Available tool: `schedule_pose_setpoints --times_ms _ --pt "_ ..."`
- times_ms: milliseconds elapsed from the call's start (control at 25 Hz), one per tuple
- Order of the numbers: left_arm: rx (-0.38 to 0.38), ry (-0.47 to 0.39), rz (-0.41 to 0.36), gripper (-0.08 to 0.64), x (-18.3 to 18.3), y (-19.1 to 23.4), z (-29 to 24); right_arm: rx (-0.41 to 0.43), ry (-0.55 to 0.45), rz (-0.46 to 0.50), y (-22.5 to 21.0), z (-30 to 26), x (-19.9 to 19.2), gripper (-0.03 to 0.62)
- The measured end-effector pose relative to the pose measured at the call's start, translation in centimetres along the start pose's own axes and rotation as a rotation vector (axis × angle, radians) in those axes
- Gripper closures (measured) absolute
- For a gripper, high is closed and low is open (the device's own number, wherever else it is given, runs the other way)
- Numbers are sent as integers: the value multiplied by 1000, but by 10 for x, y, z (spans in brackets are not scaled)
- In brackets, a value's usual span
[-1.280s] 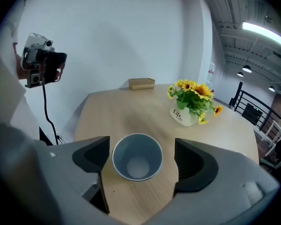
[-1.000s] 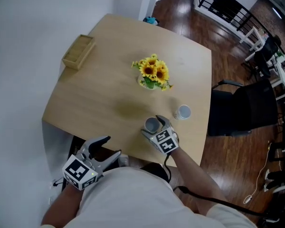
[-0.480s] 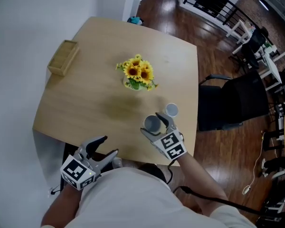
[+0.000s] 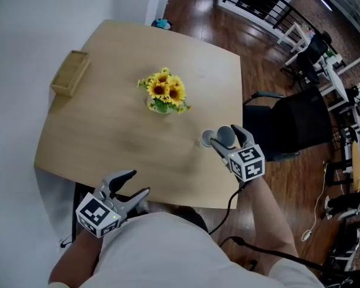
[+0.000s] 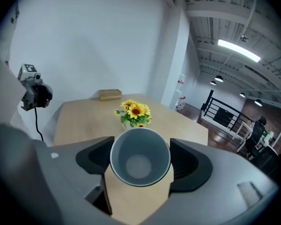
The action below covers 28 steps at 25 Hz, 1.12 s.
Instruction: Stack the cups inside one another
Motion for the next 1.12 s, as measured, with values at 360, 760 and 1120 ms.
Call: schedule_pose_setpoints --times_ms 360,760,1120 --pt "61 21 12 311 -7 6 19 1 14 -96 -13 -35 -26 213" --pt "72 38 9 311 -4 -4 27 -36 -11 -56 -12 -23 -18 158" --pt "-116 50 21 311 -9 -36 -32 -199 -131 -190 -6 122 -24 160"
Point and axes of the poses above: the fingertips, and each gripper's own axes: z backward along the fingers, y to its left, x out of its top, the point moved 4 cm from there along z, backward along the fingers, and after that the axes turned 1 degree about -y, right-handed, at the moved point
